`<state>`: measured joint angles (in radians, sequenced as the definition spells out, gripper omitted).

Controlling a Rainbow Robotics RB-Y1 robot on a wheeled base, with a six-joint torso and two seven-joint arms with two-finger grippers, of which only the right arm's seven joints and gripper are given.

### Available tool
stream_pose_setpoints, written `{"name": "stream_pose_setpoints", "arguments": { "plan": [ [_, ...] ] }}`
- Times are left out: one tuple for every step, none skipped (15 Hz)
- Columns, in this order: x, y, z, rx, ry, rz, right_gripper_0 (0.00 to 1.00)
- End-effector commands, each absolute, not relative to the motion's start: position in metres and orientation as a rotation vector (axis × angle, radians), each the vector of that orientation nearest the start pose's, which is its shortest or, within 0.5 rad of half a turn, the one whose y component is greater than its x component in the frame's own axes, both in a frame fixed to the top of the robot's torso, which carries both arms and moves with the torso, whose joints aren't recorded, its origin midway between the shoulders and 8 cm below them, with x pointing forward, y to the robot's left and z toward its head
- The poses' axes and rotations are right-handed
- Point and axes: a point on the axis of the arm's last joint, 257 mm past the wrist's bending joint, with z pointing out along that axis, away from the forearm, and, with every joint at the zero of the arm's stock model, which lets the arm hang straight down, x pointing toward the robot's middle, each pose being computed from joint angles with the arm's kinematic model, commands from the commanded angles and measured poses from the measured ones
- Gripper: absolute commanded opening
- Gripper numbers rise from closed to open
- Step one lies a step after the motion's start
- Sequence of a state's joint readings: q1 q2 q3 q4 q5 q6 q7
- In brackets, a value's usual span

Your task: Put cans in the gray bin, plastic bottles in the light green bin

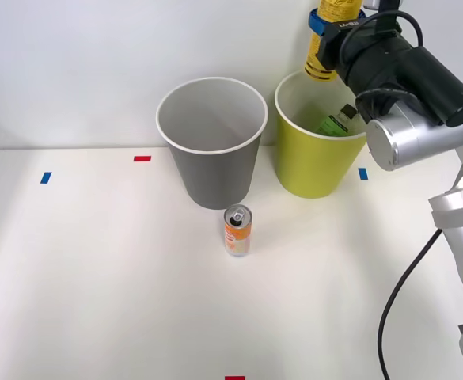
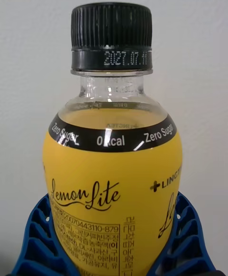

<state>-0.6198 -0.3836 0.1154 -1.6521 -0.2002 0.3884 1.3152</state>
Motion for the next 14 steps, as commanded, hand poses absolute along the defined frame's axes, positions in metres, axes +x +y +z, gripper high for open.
{"name": "stream_pose_setpoints", "arguments": {
  "plan": [
    [0.642, -0.157, 0.067, -0.206, 1.334, 0.201, 0.44],
    [0.642, -0.159, 0.066, -0.205, 1.335, 0.198, 0.89],
    [0.642, -0.16, 0.067, -0.205, 1.336, 0.196, 1.0],
    [0.642, -0.16, 0.067, -0.212, 1.336, 0.193, 1.0],
    [0.642, -0.161, 0.066, -0.222, 1.338, 0.186, 1.0],
    [0.642, -0.16, 0.064, -0.234, 1.34, 0.181, 1.0],
    [0.641, -0.159, 0.063, -0.246, 1.338, 0.178, 1.0],
    [0.64, -0.159, 0.062, -0.249, 1.333, 0.183, 1.0],
    [0.638, -0.159, 0.06, -0.251, 1.321, 0.191, 1.0],
    [0.635, -0.159, 0.056, -0.256, 1.311, 0.197, 1.0],
    [0.632, -0.159, 0.053, -0.259, 1.297, 0.204, 1.0],
    [0.629, -0.158, 0.051, -0.261, 1.282, 0.213, 1.0],
    [0.623, -0.158, 0.048, -0.261, 1.261, 0.225, 1.0],
    [0.615, -0.159, 0.045, -0.257, 1.236, 0.241, 1.0]
  ]
}}
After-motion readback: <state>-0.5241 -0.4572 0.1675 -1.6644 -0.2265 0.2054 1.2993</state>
